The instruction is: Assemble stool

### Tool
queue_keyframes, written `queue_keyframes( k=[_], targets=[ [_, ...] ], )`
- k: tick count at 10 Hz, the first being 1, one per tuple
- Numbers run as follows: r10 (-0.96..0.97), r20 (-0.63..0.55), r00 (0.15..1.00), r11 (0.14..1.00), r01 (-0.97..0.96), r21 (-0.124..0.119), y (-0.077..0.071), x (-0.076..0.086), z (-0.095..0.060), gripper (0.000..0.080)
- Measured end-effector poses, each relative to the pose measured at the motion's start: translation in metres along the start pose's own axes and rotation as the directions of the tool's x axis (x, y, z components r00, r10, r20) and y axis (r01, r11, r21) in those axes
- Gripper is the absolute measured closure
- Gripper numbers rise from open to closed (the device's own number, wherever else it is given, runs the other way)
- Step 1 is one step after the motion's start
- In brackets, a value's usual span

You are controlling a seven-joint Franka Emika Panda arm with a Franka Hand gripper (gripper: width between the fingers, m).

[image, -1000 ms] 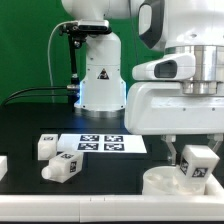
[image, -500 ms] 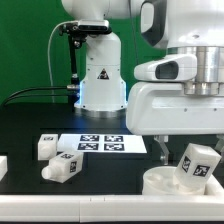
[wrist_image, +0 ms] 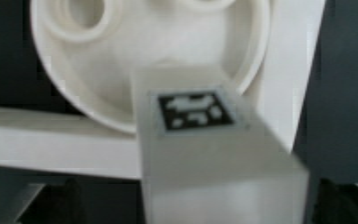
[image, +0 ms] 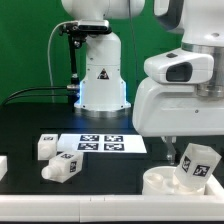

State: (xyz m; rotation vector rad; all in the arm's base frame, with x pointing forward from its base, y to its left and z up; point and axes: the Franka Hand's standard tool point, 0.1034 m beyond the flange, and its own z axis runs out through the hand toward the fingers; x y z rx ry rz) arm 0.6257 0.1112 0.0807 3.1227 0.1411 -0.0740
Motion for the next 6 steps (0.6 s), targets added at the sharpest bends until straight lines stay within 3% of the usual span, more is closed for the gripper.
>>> queue_keyframes(
  k=[1,2,3,6],
  targets=[
    [0.009,-0.001,1.000,1.000,-0.009,0.000,0.0000,0.0002,0.0000,0.0333],
    [0.015,-0.001,1.000,1.000,-0.015,0.000,0.0001,0.0002,0.0000,0.0333],
    [0.088,-0.001,0.996,0.996,-0.088,0.001,0.0000,0.0001,0.0000,0.0465],
    [0.296,-0.008,0.955,0.955,-0.296,0.003,-0.0008,0.0001,0.0007,0.0466]
  ],
)
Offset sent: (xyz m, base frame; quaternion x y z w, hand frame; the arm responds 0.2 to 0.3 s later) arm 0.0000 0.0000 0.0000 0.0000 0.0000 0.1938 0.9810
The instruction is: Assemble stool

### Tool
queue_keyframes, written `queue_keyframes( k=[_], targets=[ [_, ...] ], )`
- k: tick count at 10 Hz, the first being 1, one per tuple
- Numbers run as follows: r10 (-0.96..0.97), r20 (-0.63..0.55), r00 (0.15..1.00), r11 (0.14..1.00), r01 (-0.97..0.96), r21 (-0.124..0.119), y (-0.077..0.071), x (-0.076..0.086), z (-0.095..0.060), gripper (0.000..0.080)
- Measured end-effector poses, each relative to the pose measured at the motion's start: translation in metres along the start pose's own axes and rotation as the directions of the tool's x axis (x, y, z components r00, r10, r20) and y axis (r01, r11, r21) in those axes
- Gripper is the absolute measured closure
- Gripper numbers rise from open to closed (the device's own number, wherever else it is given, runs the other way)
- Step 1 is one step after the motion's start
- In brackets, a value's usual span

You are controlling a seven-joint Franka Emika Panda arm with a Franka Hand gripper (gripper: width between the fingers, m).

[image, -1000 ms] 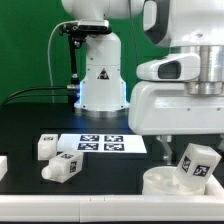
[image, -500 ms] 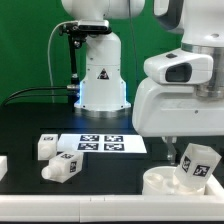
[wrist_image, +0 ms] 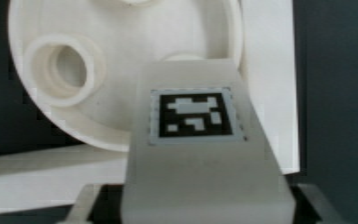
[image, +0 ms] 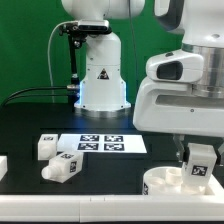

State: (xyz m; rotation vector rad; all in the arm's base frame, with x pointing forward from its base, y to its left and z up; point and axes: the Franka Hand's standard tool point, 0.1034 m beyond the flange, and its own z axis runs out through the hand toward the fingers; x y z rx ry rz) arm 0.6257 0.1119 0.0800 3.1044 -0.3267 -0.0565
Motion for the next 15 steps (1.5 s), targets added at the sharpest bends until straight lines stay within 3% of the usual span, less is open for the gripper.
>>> queue_keyframes(
  k=[1,3,5,7,9,10,11,12,14,15],
  targets=[
    [0.118,-0.027,0.993,0.993,-0.118,0.010,0.002,-0.002,0.000,0.0466],
    [0.337,-0.045,0.940,0.940,-0.334,0.067,0.008,-0.004,0.000,0.0466],
    [0.520,-0.037,0.854,0.854,-0.517,0.063,0.011,-0.006,0.000,0.0466],
    [0.585,-0.029,0.811,0.810,-0.582,0.063,0.012,-0.006,0.000,0.0466],
    [0.768,-0.008,0.640,0.639,-0.765,0.076,0.016,-0.009,0.000,0.0466],
    [0.850,0.003,0.526,0.523,-0.846,0.099,0.017,-0.012,0.001,0.0466],
    [0.929,0.014,0.371,0.365,-0.920,0.144,0.018,-0.018,0.002,0.0466],
    [0.962,0.025,0.271,0.264,-0.951,0.164,0.015,-0.022,0.002,0.0465],
    [0.992,0.077,0.101,0.088,-0.983,0.160,0.011,-0.024,0.002,0.0465],
    [0.992,0.081,0.094,0.080,-0.984,0.159,0.011,-0.025,0.002,0.0465]
  ],
)
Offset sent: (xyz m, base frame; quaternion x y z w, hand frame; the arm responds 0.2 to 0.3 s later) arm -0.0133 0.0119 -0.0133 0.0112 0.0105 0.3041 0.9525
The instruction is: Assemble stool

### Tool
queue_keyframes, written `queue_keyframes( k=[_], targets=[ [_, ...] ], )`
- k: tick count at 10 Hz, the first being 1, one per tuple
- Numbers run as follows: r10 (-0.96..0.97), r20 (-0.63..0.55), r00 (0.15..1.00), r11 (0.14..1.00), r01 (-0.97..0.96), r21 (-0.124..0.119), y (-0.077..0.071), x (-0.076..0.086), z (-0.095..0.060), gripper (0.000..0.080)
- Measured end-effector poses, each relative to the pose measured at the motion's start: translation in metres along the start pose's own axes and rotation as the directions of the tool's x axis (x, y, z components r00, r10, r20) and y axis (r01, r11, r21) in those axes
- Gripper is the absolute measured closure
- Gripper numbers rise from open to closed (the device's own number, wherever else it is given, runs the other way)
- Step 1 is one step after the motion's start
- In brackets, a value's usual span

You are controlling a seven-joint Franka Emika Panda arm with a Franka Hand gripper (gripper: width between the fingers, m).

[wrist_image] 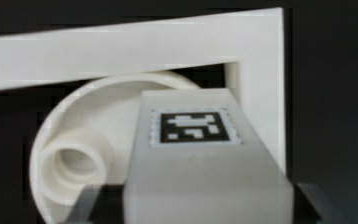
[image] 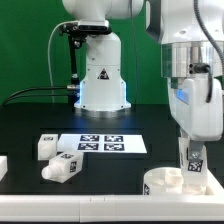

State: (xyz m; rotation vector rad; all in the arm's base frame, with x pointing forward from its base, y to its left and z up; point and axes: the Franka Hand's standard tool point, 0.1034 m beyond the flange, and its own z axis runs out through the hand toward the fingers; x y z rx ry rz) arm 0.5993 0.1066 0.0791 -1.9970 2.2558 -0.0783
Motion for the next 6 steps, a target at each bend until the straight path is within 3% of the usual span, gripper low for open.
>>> queue_keyframes(
  k=[1,2,3,4,6],
  targets=[
    [-0.018,0.000,1.000,1.000,0.018,-0.001,0.001,-0.001,0.001,0.0396],
    [-0.032,0.001,0.999,0.999,0.032,-0.001,0.001,-0.001,0.001,0.0227],
    [-0.180,0.015,0.984,0.983,0.180,-0.021,0.001,0.001,-0.003,0.0227],
    [-0.294,0.037,0.955,0.955,0.295,-0.018,-0.003,0.004,-0.012,0.0162],
    [-0.581,0.049,0.813,0.814,0.581,0.005,-0.006,0.004,-0.027,0.0153]
  ],
)
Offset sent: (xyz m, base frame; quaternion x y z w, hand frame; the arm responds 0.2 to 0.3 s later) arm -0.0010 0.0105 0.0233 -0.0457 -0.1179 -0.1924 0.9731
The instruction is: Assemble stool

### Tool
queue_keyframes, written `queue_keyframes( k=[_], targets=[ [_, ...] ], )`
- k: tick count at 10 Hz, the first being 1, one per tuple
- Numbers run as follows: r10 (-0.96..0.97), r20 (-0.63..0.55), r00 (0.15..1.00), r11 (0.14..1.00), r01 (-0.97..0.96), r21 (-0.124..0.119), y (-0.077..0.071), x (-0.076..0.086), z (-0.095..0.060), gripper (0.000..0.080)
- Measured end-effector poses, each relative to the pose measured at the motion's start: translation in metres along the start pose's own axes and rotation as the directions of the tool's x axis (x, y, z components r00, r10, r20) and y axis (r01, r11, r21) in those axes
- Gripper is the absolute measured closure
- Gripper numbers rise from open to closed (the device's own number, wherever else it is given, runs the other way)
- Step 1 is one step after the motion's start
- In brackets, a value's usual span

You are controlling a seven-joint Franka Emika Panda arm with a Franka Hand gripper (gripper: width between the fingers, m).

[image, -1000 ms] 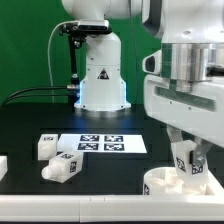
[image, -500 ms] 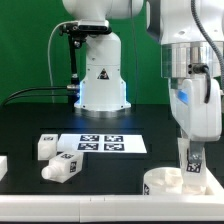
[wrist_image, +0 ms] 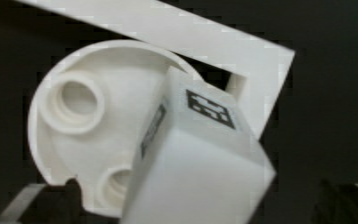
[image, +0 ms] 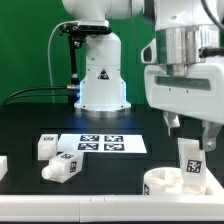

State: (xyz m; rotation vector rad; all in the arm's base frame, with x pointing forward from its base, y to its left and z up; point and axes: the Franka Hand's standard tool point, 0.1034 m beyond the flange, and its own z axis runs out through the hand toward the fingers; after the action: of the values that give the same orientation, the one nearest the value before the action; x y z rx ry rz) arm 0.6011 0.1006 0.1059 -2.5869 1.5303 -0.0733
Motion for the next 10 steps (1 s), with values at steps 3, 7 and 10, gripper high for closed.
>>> queue_keyframes(
  k=[3,7,10],
  targets=[
    [-0.232,-0.002,0.973,0.973,0.232,-0.004,0.0032,0.0019,0.0011,0.0150],
    [-0.744,0.057,0.666,0.666,0.746,-0.016,-0.0042,-0.0050,-0.0047,0.0150],
    [-0.847,0.056,0.529,0.530,0.848,-0.012,-0.0035,-0.0022,-0.0043,0.0150]
  ],
)
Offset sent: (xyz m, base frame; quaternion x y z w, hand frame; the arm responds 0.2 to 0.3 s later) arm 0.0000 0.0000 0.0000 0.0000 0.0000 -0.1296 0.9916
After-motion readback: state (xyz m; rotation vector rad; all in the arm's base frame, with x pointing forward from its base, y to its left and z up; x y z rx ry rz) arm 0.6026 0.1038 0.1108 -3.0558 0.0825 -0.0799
